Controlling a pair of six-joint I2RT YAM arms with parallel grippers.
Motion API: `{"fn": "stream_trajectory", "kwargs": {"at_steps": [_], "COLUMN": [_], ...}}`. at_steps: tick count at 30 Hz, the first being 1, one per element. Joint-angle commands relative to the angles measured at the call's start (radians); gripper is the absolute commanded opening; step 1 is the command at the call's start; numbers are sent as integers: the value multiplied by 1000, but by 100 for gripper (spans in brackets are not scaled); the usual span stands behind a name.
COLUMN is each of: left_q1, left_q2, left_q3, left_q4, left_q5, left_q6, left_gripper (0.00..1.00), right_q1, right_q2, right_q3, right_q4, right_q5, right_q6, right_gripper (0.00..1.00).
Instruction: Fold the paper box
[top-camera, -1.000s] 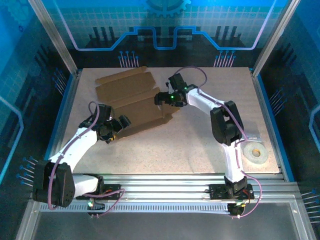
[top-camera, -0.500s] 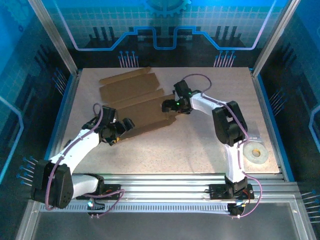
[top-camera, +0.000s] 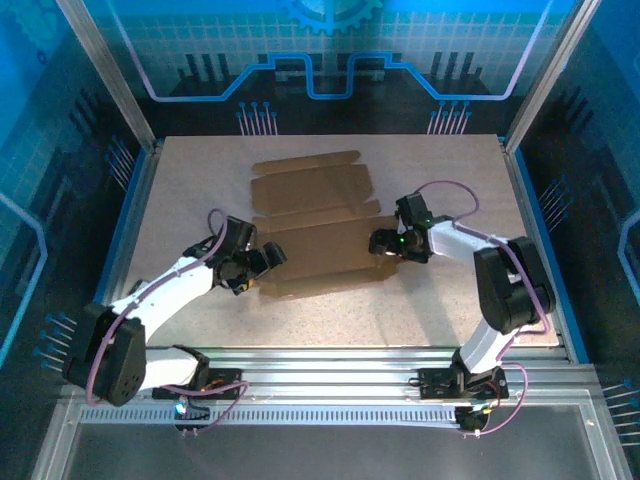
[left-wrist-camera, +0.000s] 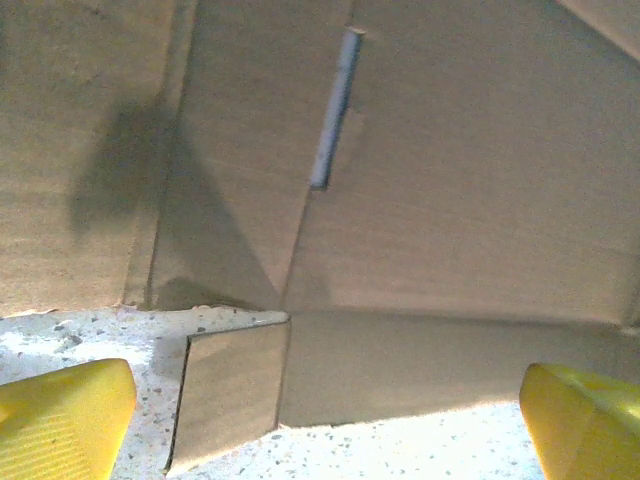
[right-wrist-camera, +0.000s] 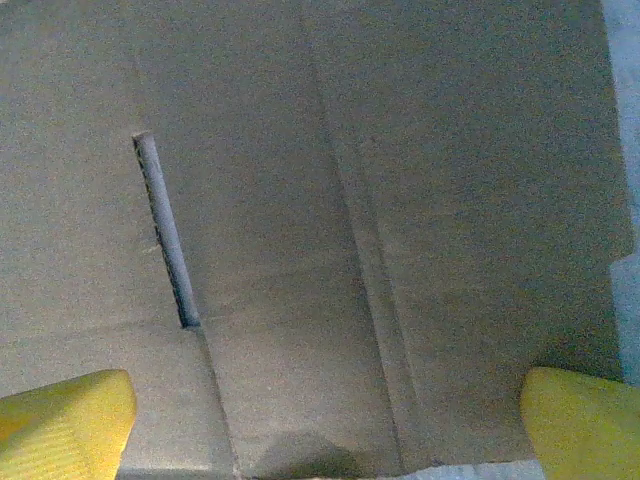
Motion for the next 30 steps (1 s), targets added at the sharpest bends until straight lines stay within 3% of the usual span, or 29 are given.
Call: {"fn": "stream_trajectory", "kwargs": {"at_steps": [1,18,30], "left_q1": [-16,-21,-18], "left_q2": [60,428,613], "left_q3": [60,337,498], "left_q4": [-2,-91,-89], "left_q5": [-41,-136,-141], "left_q6": [-31,49,65], "left_gripper": [99,99,99], "right_q1": [-1,199,390], "right_q2": [-99,-430,-416], "right_q3": [-118,-366,-384], "right_q4": [2,-56,-10], "right_q5": [3,46,57], "right_q6": [47,193,255], "right_gripper": [100,100,100]}}
